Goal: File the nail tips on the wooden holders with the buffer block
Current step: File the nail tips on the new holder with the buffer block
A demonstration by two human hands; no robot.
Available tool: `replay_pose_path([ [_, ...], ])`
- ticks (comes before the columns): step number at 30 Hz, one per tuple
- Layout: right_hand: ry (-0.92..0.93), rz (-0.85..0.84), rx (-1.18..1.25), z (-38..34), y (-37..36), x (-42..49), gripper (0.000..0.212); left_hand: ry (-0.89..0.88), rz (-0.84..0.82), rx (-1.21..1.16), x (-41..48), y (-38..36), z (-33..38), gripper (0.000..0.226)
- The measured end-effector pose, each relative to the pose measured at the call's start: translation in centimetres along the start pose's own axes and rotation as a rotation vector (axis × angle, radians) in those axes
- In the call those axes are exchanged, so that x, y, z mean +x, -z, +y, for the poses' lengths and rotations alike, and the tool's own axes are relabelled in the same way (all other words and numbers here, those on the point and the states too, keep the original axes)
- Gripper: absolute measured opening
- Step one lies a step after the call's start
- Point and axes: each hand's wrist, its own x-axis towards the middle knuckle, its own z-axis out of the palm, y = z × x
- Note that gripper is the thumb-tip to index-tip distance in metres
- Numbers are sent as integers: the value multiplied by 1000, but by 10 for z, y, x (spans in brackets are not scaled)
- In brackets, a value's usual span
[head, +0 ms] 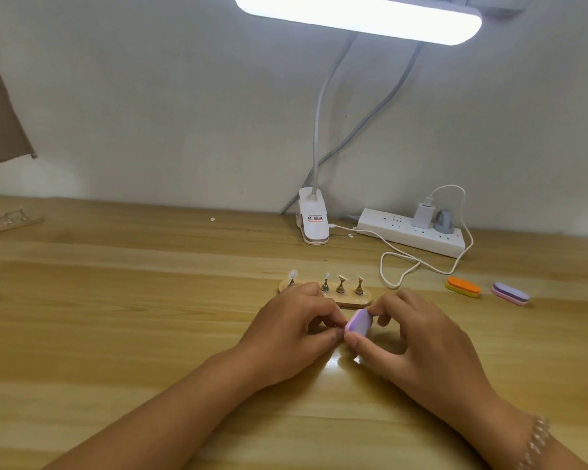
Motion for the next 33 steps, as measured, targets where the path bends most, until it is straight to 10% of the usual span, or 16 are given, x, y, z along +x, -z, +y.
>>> replay_pose_path([
  [33, 59, 91, 110, 4, -1, 3, 31, 18, -40, -153, 3, 0, -4, 14],
])
